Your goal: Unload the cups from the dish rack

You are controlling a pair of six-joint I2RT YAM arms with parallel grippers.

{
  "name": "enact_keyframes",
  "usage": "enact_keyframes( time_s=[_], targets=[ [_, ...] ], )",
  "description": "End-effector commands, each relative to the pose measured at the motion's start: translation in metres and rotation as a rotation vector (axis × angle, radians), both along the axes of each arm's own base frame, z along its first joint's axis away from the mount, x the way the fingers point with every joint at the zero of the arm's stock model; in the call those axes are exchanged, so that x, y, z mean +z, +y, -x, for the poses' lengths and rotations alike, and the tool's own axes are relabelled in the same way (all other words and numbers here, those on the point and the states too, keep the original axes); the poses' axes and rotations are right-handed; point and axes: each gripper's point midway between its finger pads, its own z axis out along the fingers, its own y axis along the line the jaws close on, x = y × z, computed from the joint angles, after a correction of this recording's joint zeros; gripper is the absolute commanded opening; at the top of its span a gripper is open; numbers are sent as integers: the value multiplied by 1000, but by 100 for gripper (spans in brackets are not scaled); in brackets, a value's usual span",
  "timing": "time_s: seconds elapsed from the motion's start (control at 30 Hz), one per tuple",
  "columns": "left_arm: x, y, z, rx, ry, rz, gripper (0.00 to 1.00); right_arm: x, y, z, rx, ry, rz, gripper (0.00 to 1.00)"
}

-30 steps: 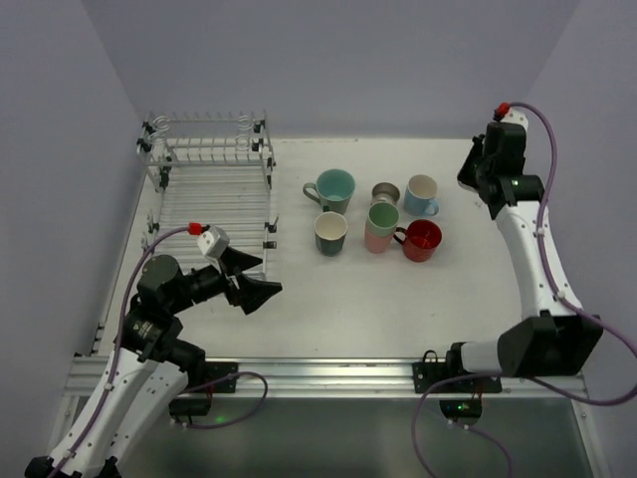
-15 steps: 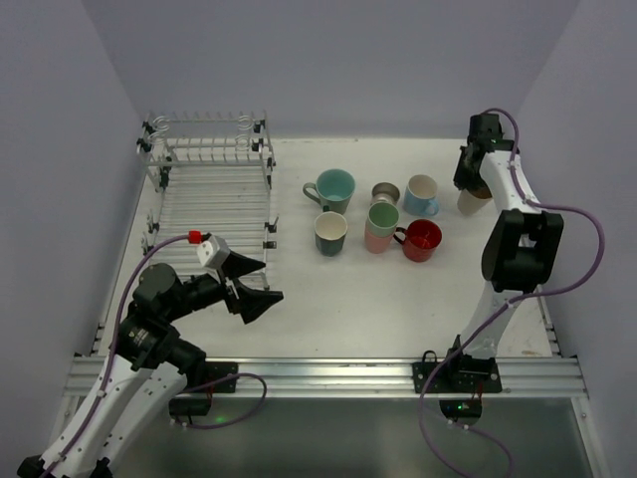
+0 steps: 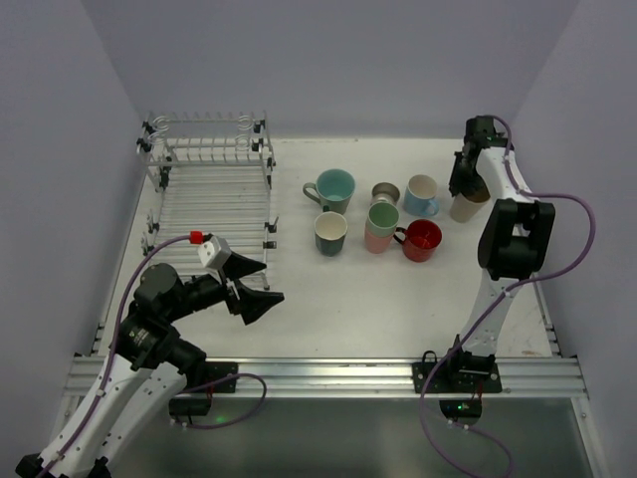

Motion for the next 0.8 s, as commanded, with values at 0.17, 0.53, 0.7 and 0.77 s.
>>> enact_keyframes(
  time_s=[0.17,0.53,0.7,0.77],
  targets=[
    [6,1,-1,7,-12,-1,100,46,3,-6,-1,-86,-11,48],
    [10,11,-16,119,2,-4,100,242,45,19,37,-671,-194,99],
    [40,26,-38,276,-31,7,100,292,90,94,89,-1005,-451,99],
    [63,31,-46,326,-58,24,100,341,116,149,213,-1214,-569,99]
  ],
)
